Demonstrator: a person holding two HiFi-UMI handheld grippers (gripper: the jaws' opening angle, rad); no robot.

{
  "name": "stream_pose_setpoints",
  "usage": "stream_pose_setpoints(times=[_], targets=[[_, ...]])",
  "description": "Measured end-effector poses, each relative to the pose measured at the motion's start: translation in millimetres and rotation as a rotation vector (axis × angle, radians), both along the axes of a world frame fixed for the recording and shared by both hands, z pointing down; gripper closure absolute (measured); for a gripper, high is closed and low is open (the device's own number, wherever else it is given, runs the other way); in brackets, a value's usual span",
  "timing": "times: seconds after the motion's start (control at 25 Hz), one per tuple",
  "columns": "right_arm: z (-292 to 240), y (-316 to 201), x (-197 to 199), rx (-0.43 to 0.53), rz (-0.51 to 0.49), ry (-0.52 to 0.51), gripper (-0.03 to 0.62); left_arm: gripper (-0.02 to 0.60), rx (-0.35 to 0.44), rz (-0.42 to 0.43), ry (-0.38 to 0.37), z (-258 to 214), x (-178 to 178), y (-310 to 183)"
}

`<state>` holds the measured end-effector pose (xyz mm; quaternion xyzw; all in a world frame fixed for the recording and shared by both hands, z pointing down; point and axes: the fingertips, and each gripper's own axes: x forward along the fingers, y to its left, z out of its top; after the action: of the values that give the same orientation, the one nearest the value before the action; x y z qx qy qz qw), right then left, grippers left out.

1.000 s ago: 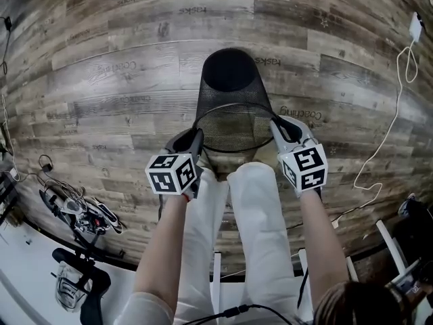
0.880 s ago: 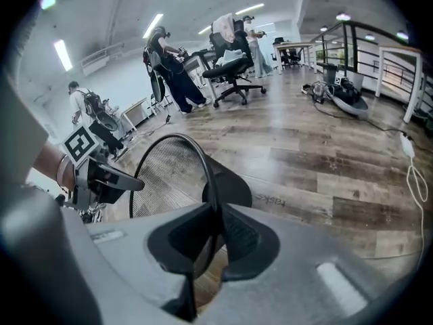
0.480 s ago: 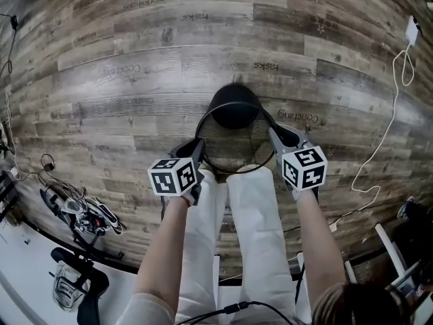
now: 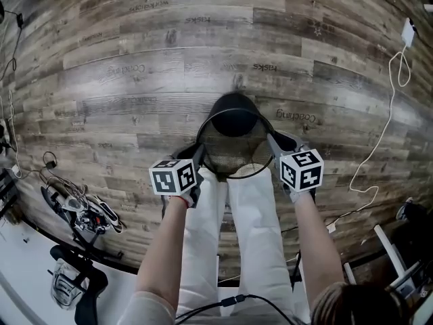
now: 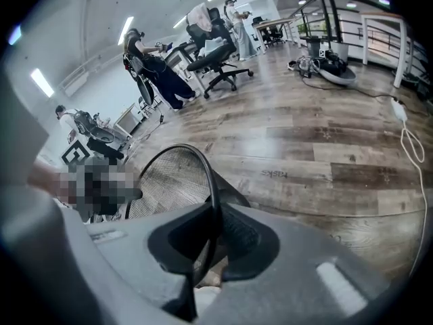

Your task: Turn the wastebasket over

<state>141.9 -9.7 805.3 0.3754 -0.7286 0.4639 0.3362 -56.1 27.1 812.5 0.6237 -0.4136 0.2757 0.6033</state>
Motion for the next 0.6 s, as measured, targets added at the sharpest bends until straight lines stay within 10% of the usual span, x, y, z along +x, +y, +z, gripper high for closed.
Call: stream_pose_setpoints(times=[0.6], targets=[[-119, -12, 17, 0.096, 0.078, -0.01, 0.557, 0.545, 0.076, 0.056, 0.046, -114, 15, -22]])
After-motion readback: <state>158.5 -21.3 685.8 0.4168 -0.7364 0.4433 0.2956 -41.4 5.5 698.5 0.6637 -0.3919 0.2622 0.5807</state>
